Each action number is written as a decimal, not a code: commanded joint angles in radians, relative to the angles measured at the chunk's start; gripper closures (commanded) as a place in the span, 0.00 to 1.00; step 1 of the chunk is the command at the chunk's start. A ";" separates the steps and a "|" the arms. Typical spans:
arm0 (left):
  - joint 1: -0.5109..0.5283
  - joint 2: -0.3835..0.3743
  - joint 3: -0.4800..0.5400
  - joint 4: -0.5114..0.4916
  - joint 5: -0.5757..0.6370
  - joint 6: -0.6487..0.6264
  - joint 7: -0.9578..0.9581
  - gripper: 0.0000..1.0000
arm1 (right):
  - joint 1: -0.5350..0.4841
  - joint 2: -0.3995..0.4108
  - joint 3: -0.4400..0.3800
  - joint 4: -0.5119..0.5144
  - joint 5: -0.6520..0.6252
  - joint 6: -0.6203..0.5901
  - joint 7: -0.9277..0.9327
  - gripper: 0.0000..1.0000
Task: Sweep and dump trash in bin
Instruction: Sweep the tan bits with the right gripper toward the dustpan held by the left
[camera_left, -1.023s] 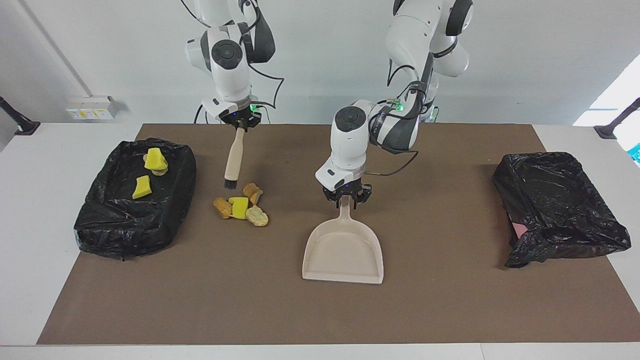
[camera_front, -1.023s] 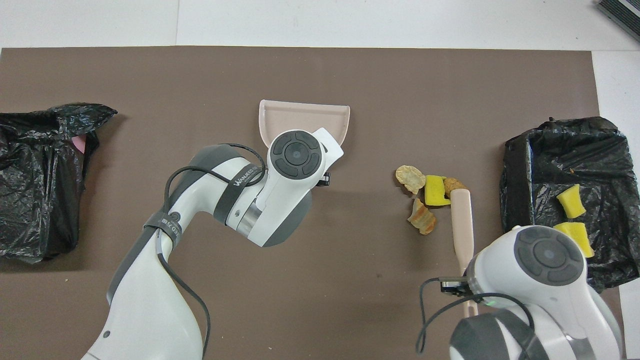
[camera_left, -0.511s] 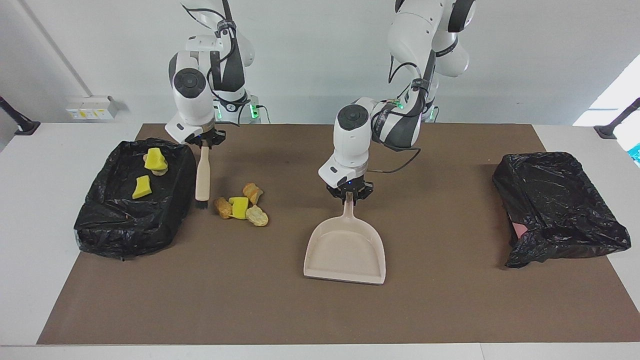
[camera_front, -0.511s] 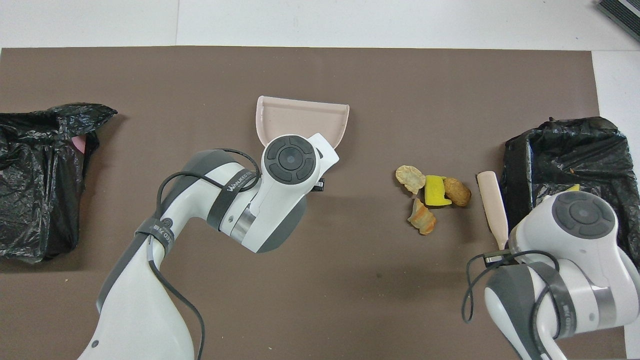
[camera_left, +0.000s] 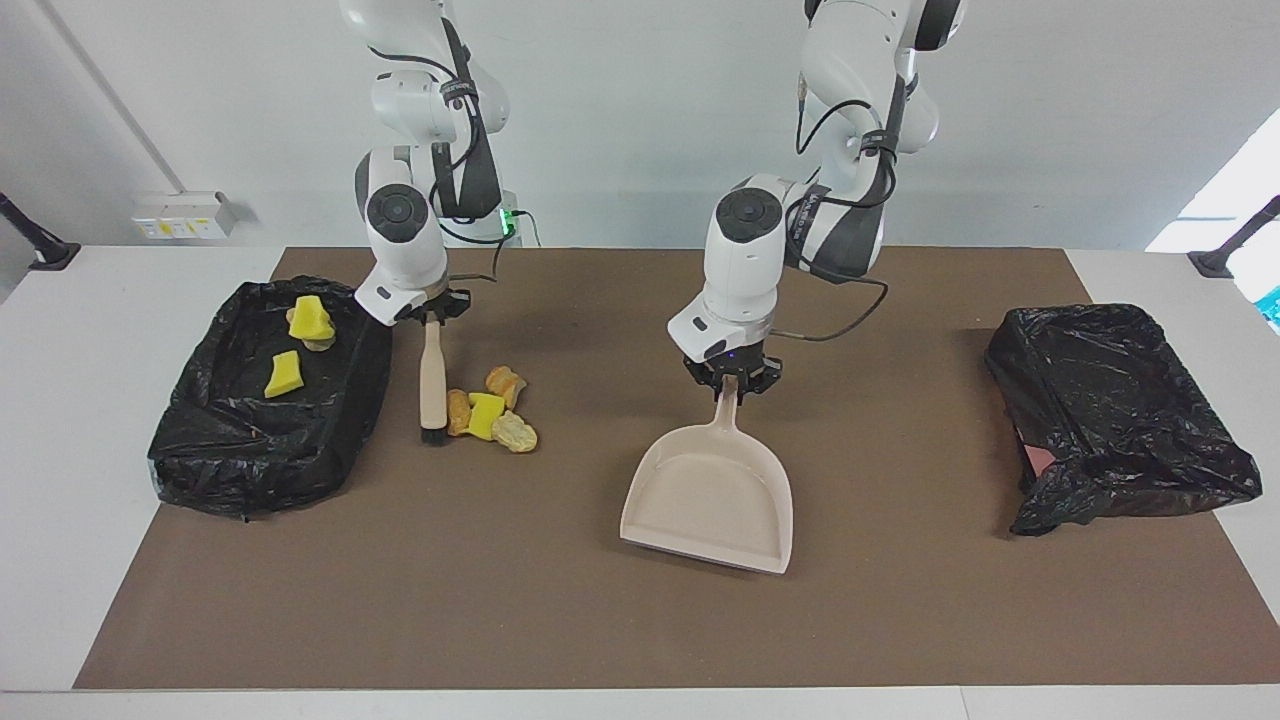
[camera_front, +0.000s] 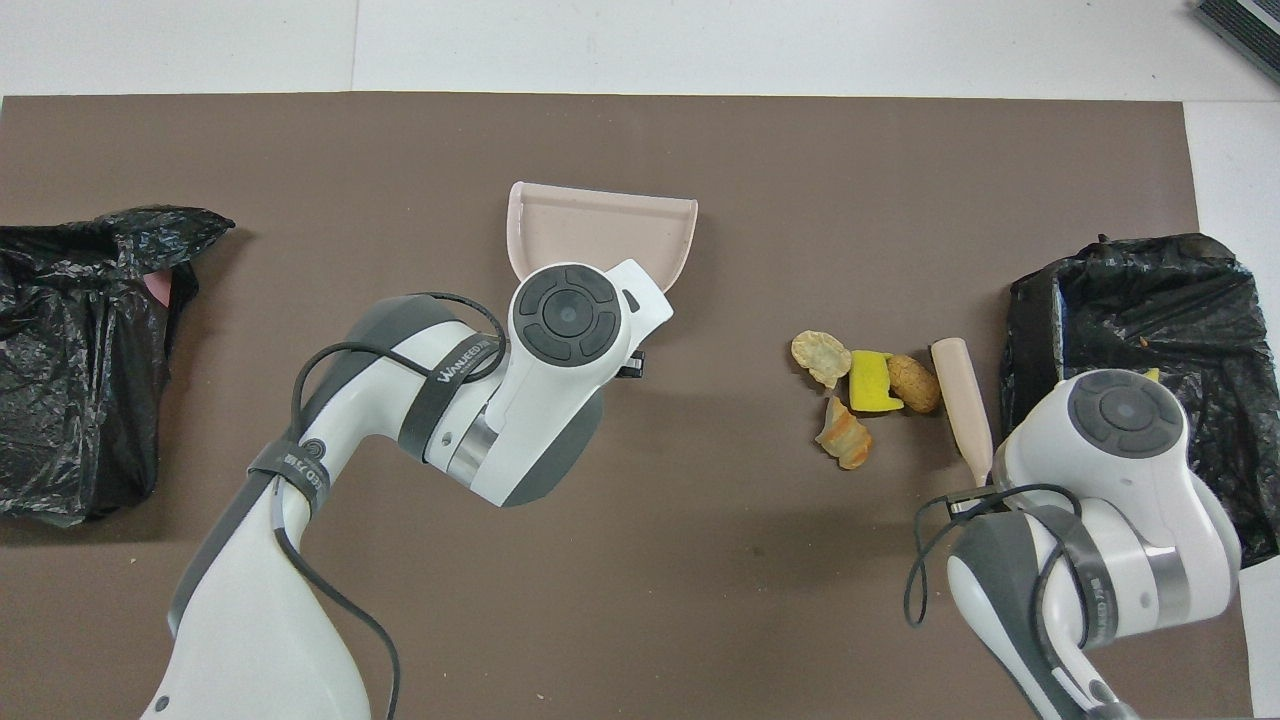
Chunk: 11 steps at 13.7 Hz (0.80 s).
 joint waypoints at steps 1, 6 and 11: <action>0.021 -0.041 -0.003 -0.032 0.026 -0.079 0.144 1.00 | 0.031 -0.002 0.006 0.021 0.103 -0.035 0.043 1.00; 0.047 -0.096 -0.001 -0.127 0.061 -0.125 0.520 1.00 | 0.010 -0.047 -0.003 0.050 -0.011 -0.138 0.077 1.00; 0.052 -0.110 -0.001 -0.159 0.102 -0.085 0.819 1.00 | -0.005 -0.045 0.000 0.006 0.038 -0.091 0.058 1.00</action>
